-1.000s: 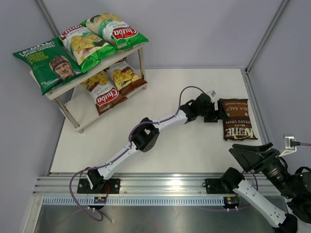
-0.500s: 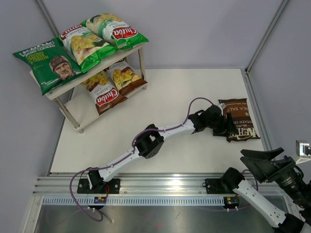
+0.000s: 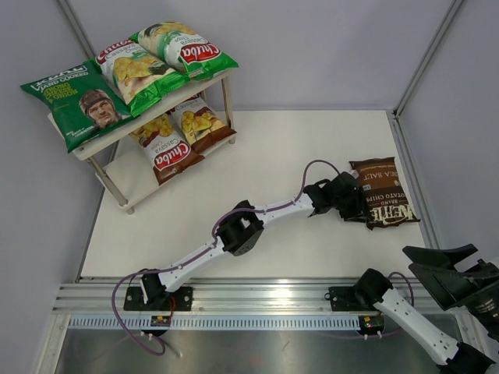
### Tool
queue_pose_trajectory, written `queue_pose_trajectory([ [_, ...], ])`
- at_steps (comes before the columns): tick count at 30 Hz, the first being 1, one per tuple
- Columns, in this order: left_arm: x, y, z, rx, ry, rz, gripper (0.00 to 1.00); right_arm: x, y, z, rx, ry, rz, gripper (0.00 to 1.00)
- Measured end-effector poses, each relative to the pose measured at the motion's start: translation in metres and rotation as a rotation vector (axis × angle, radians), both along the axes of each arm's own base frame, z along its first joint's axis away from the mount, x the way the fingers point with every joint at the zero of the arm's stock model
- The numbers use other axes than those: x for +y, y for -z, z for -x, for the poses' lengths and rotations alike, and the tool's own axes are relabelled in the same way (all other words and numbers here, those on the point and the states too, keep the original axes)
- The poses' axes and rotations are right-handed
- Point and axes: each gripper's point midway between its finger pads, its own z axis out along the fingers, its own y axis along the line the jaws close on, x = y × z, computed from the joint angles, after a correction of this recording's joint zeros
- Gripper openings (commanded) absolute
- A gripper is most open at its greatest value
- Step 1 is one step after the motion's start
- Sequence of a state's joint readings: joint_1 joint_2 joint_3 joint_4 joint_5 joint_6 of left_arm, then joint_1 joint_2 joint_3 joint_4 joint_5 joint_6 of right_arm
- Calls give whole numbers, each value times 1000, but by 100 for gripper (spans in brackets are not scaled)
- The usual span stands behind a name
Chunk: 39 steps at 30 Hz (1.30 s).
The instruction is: Place and organize the chips bags onto the shelf
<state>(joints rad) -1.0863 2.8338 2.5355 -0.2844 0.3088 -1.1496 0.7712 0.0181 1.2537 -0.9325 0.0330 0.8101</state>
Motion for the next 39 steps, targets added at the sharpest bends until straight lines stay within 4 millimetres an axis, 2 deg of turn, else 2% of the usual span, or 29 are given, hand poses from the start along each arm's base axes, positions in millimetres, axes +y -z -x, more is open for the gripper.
queue_pose_trajectory([
  [2,2,0,-5,2,-7,-1,34,-2,-1,1,-6,5,0,99],
  [4,4,1,-9,7,-15,-6,18,-2,2,-2,-3,17,12,99],
  [6,6,2,-13,6,-21,-7,16,-1,7,-9,2,43,33,99],
  [7,7,2,-16,4,-24,-7,12,-1,12,-14,7,63,49,100],
  [8,8,2,-17,2,-26,-8,0,-1,17,-21,18,91,68,99],
  [14,11,5,-26,-26,-27,-3,0,10,65,-69,131,218,216,99],
  [19,25,12,-36,-93,-34,-41,0,16,91,-101,213,295,335,99],
  [23,55,10,-45,-134,-52,-114,0,6,95,-116,234,381,375,99],
  [26,82,8,-58,-172,-73,-167,0,-6,94,-120,237,438,379,98],
  [30,115,5,-65,-205,-89,-213,0,-22,89,-121,231,499,354,98],
  [34,148,1,-51,-223,-99,-231,0,-28,92,-123,237,512,352,100],
  [37,184,-5,-32,-230,-114,-244,0,-16,106,-128,260,483,380,99],
  [39,208,-13,-19,-240,-130,-249,0,-2,123,-133,291,464,422,99],
])
